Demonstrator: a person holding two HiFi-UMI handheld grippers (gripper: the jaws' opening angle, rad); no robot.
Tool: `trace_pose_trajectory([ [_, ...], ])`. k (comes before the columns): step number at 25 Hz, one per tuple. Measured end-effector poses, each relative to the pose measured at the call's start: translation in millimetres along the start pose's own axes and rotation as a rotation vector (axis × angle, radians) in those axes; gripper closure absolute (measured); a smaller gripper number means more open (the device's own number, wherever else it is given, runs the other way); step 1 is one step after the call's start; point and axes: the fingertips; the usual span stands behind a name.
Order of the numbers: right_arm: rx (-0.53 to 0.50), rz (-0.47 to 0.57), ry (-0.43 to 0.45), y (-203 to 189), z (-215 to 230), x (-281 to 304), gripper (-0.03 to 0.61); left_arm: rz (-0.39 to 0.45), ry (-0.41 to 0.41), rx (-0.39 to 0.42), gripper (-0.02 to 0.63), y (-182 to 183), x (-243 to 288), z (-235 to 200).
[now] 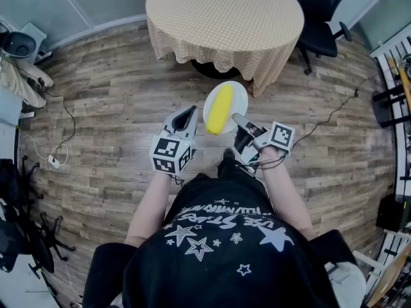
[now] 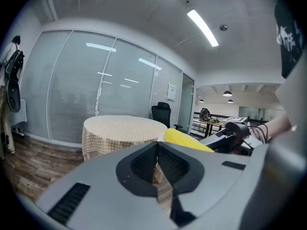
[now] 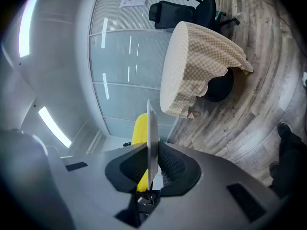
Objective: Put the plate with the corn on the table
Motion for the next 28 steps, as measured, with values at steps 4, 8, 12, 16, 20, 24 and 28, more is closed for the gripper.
trace_pose_trajectory([
  [4, 0.035, 0.011, -0.013, -13.1, 1.4, -15.3, 0.52, -0.024, 0.013, 0.022, 0.606, -4.0, -19.6, 1.5],
  [8, 0.058, 0.016, -0.025, -15.2, 6.2, -17.3, 0.52, -0.033, 0.02, 0.022, 0.606, -7.4, -23.4, -1.1],
  [12, 0.045, 0.017, -0.03, -17.0, 6.0, -18.5, 0.52, -0.024, 0.009, 0.032, 0.606, -4.2, -23.9, 0.8],
  [16, 0.026, 0.018, -0.022, -28.5, 2.5, -26.8, 0.52, -0.005, -0.006, 0.036, 0.606, -2.4, -34.4, 8.1],
  [20, 0.026, 0.018, -0.012, -32.9, -0.4, -31.3, 0.52, 0.014, -0.014, 0.046, 0.606, 1.5, -37.5, 13.2],
  [24, 0.031, 0.021, -0.014, -40.7, -2.4, -39.4, 0.52, 0.019, -0.014, 0.043, 0.606, 3.1, -47.3, 19.2],
  [28, 0.029, 0.008, -0.011, -48.8, -4.3, -41.2, 0.52, 0.012, -0.001, 0.039, 0.606, 1.4, -58.7, 17.9],
])
Point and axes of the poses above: the fingertips, and each gripper's own axes: x forward along the fingers, z to its right, y out of its top, and after that the axes turned 13 degrees about z, right-handed
